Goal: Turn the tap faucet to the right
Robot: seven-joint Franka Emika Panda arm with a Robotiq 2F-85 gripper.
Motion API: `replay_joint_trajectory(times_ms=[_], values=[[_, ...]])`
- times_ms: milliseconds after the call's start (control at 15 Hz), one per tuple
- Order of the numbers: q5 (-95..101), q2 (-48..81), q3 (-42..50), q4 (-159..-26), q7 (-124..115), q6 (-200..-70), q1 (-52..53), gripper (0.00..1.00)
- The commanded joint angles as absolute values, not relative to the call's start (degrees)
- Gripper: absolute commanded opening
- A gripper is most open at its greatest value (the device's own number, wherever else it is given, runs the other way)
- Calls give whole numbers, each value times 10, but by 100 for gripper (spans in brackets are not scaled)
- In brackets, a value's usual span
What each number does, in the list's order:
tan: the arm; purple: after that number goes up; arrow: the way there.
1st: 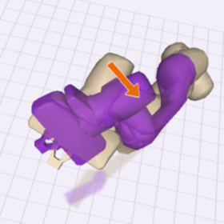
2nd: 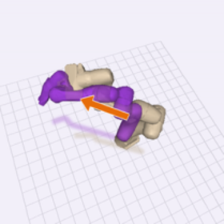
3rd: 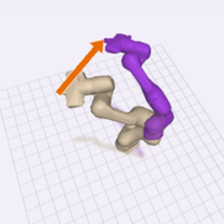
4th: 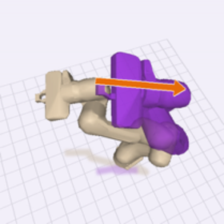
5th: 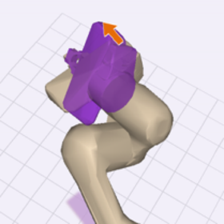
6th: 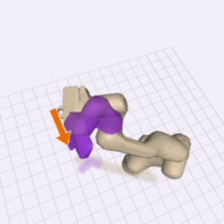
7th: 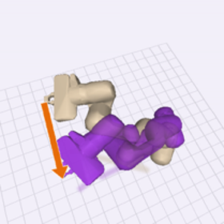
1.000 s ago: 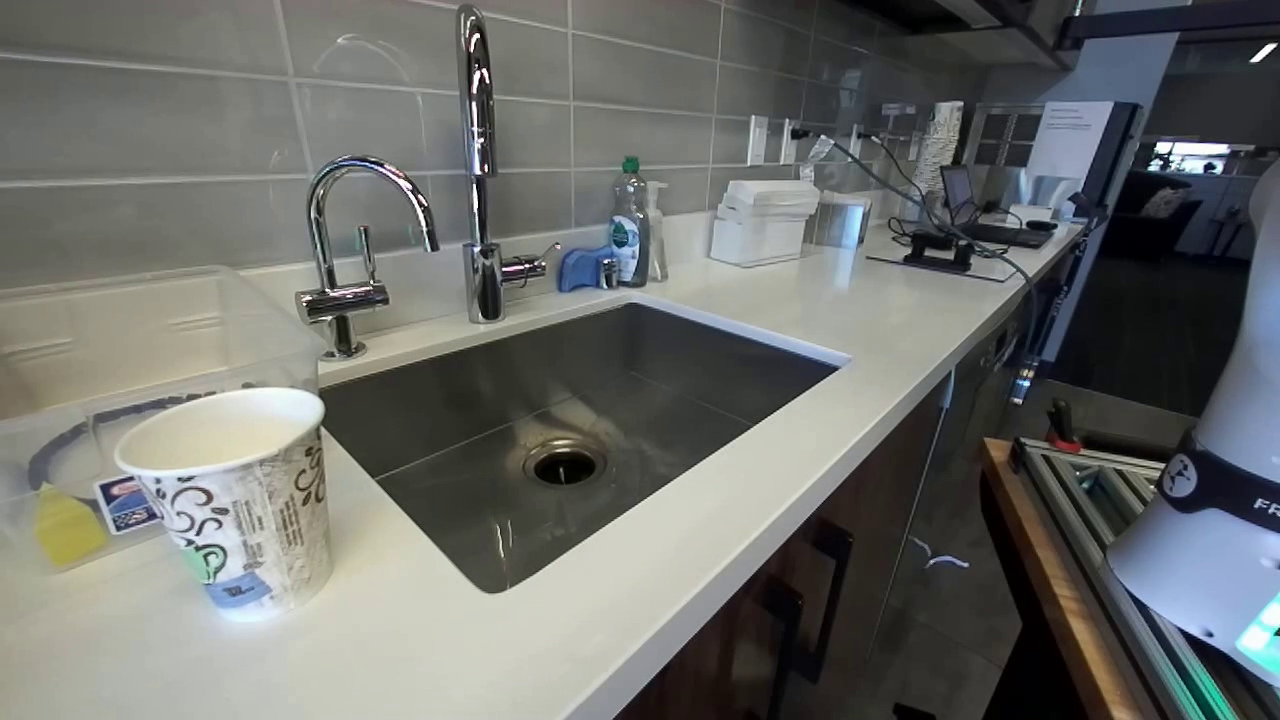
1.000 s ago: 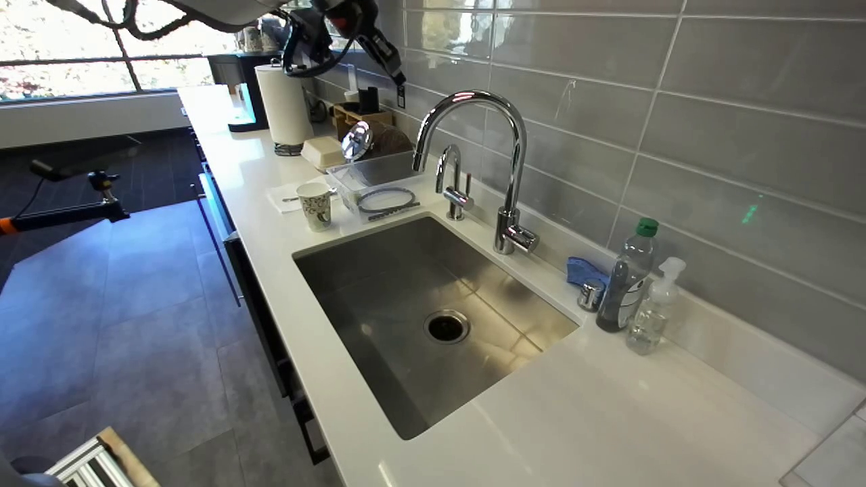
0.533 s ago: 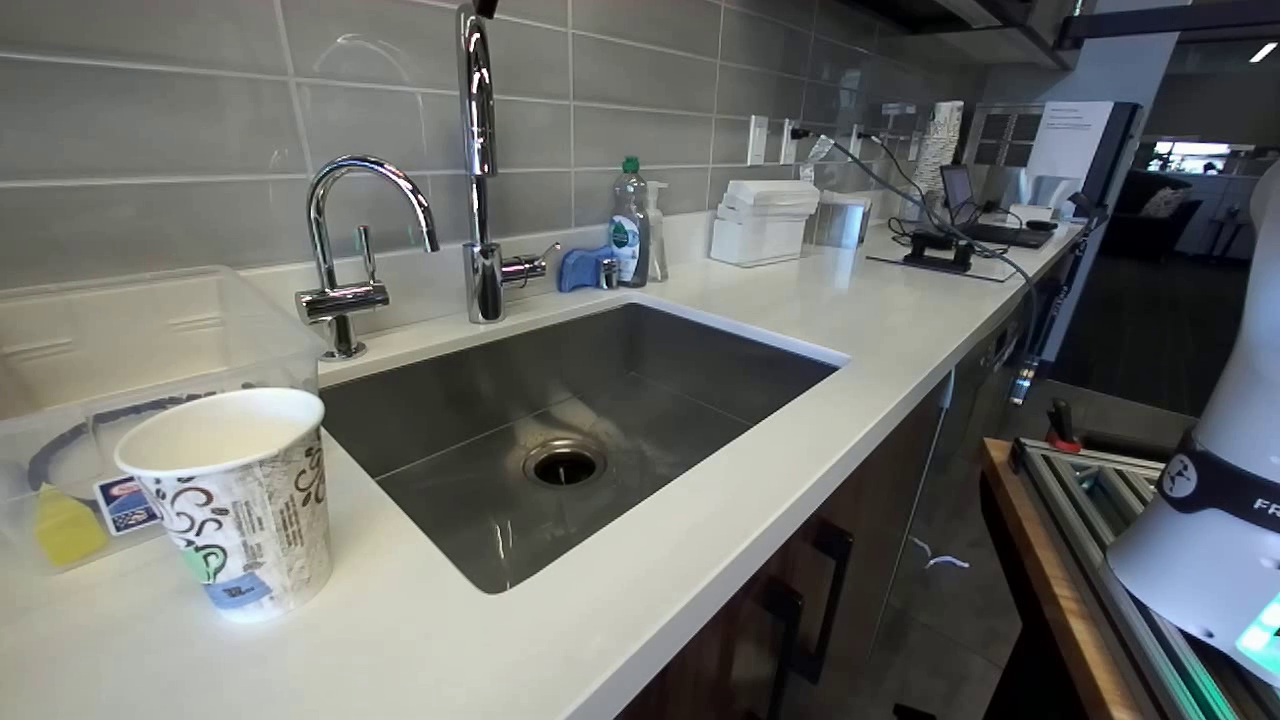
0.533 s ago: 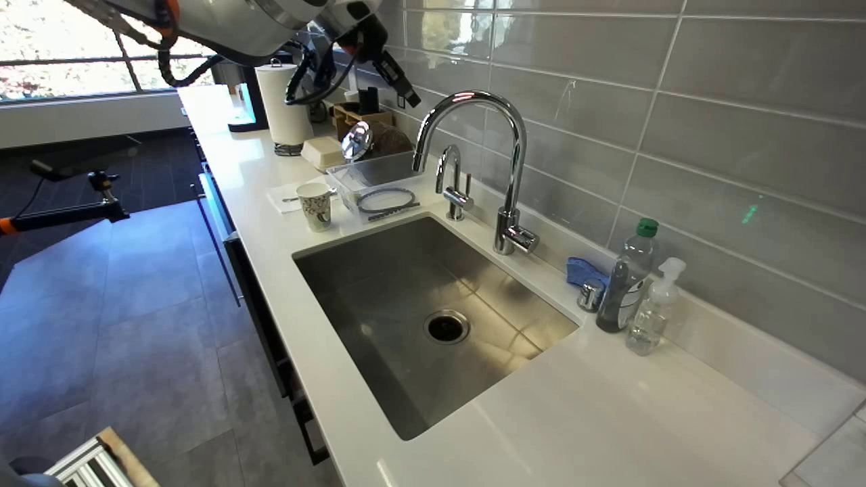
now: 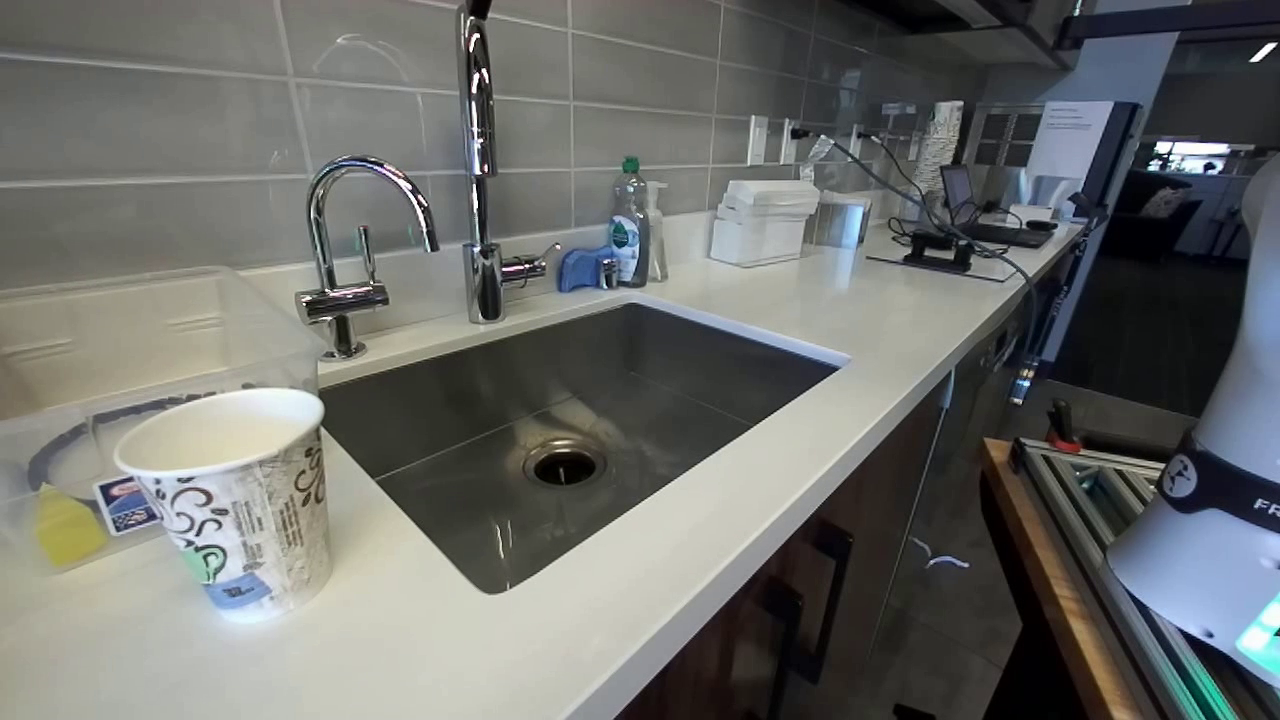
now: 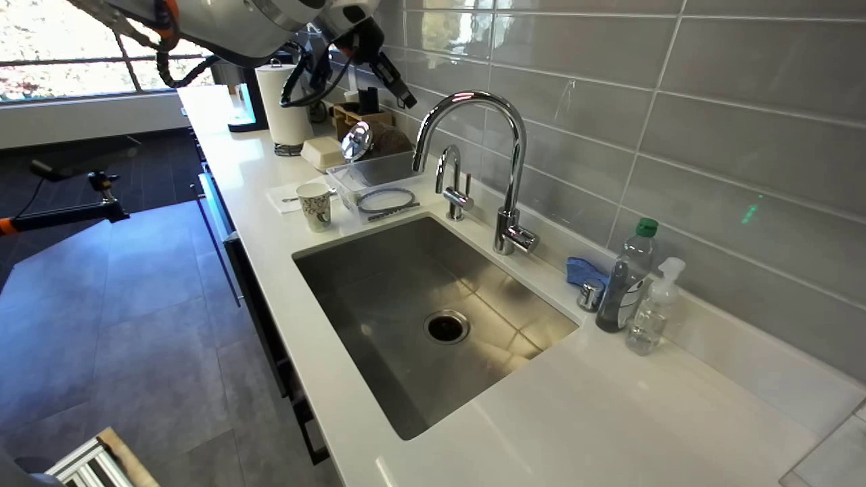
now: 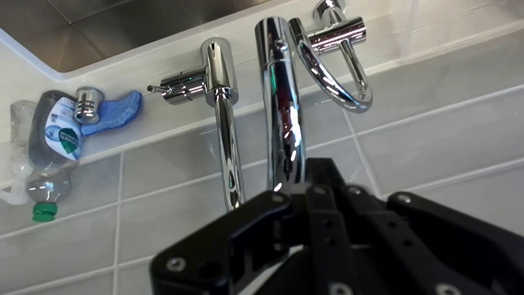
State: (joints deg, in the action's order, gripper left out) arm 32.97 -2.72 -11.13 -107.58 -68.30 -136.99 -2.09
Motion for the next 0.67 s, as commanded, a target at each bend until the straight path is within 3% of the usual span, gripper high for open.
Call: replay_joint_trajectory(times_ms=[0, 600], values=[[370, -7, -100, -1074, -751, -1374, 8, 0], [479, 25, -74, -1063, -873, -1368, 37, 0]])
